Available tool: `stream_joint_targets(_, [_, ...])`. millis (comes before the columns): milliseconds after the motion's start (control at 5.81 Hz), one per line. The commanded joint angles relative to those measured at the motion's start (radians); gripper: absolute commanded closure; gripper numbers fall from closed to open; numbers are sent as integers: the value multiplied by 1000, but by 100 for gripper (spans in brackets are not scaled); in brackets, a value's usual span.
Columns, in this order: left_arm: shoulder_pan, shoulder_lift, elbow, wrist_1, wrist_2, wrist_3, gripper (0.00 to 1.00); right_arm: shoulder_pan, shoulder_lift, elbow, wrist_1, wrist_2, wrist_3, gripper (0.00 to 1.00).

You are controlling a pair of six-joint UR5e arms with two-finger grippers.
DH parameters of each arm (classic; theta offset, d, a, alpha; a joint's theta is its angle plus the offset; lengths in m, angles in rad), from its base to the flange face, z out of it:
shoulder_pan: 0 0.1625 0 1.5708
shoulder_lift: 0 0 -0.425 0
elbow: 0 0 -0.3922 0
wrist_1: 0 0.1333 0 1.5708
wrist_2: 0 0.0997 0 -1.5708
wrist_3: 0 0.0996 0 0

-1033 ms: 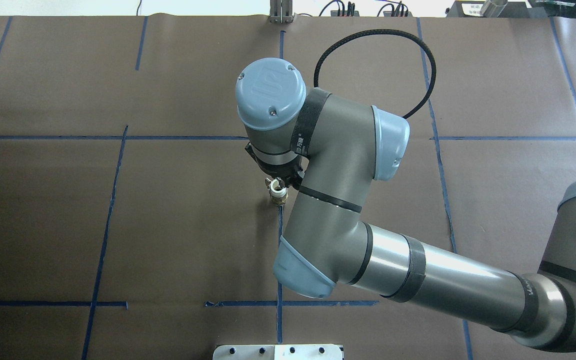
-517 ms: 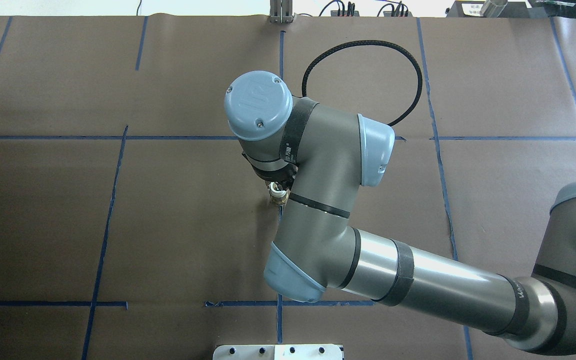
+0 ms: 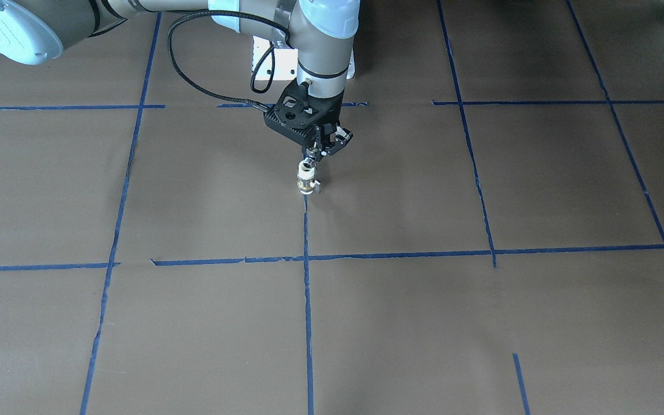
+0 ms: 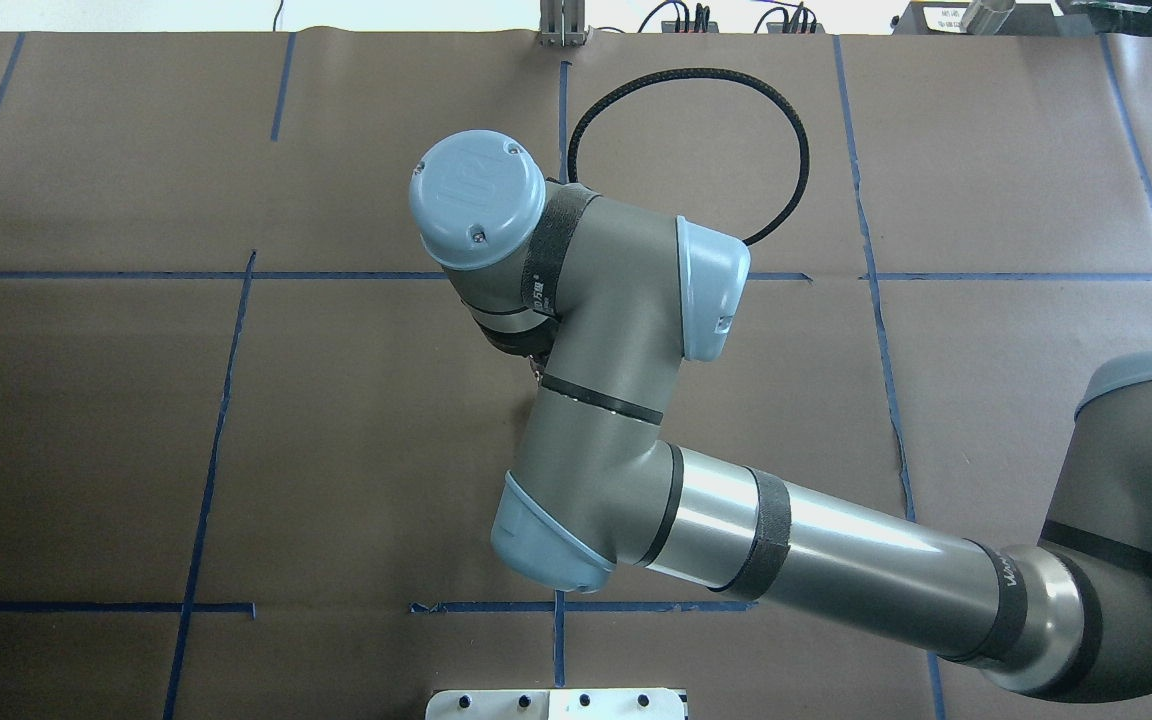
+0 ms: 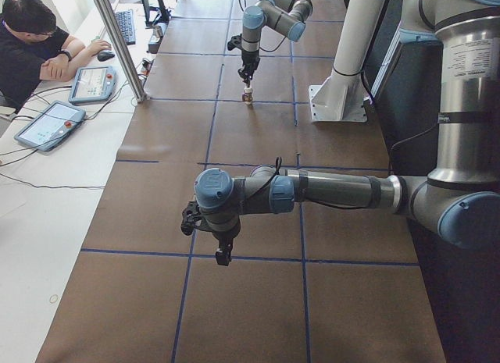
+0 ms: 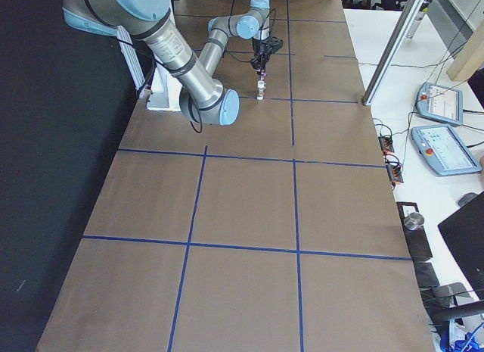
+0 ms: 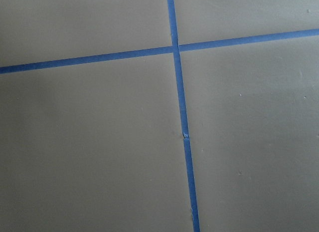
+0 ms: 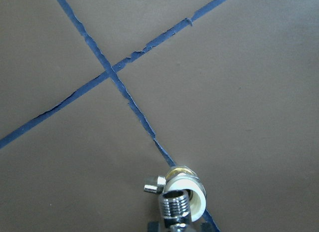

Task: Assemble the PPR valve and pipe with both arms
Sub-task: 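Lower the chrome fitting onto the valve top and press it on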

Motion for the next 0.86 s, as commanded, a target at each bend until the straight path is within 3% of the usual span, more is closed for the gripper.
stream_joint_targets(0, [0,-1,1,0,0,0,0,0,-1,-1,-4,1,-4,100])
stream_joint_targets(689, [0,-2,1,0,0,-5,0,0,-10,-3,-6,1,-4,100])
